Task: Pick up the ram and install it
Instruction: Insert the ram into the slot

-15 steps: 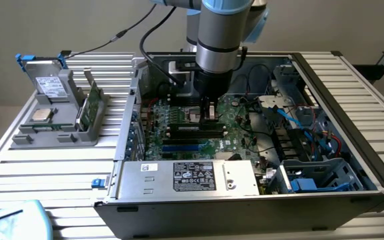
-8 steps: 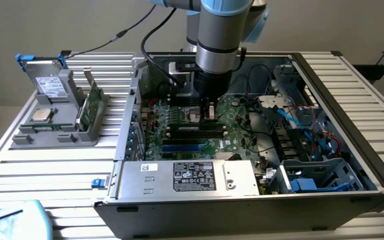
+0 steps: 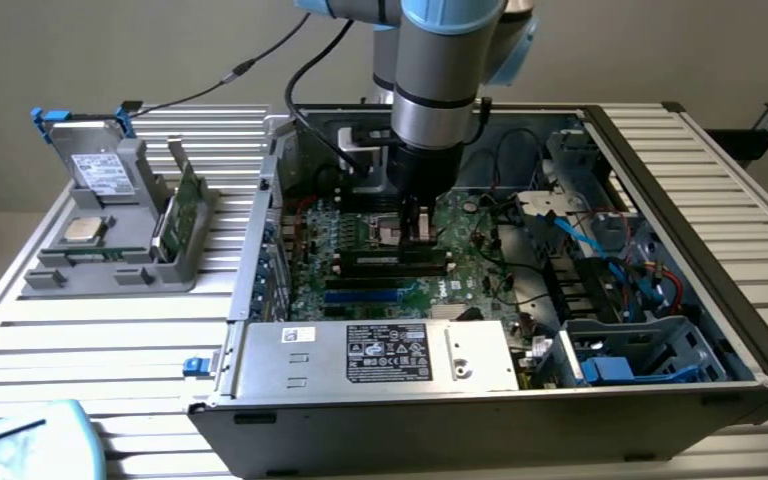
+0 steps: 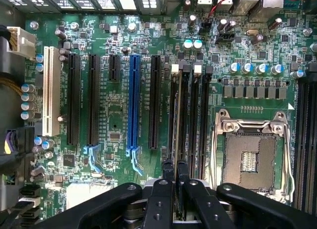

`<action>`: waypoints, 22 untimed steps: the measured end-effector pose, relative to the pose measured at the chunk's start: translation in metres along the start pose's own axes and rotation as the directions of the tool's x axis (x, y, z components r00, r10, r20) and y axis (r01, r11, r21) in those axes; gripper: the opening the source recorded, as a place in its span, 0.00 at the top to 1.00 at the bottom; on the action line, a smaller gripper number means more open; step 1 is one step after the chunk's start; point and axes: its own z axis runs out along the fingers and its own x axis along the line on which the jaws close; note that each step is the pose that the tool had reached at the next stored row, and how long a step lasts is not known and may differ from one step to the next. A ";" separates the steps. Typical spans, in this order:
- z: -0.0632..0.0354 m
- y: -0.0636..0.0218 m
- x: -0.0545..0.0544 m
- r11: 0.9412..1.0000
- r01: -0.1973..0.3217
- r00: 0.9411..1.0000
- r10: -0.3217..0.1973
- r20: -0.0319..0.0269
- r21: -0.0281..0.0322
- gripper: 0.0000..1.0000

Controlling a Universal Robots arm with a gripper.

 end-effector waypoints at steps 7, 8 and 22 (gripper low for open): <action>0.0009 -0.0001 -0.002 1.000 0.003 1.000 -0.003 -0.014 0.000 0.86; 0.0009 -0.0001 -0.003 1.000 0.003 1.000 -0.003 -0.015 0.000 0.86; 0.0011 -0.0010 -0.004 1.000 0.003 1.000 -0.003 -0.022 -0.001 0.86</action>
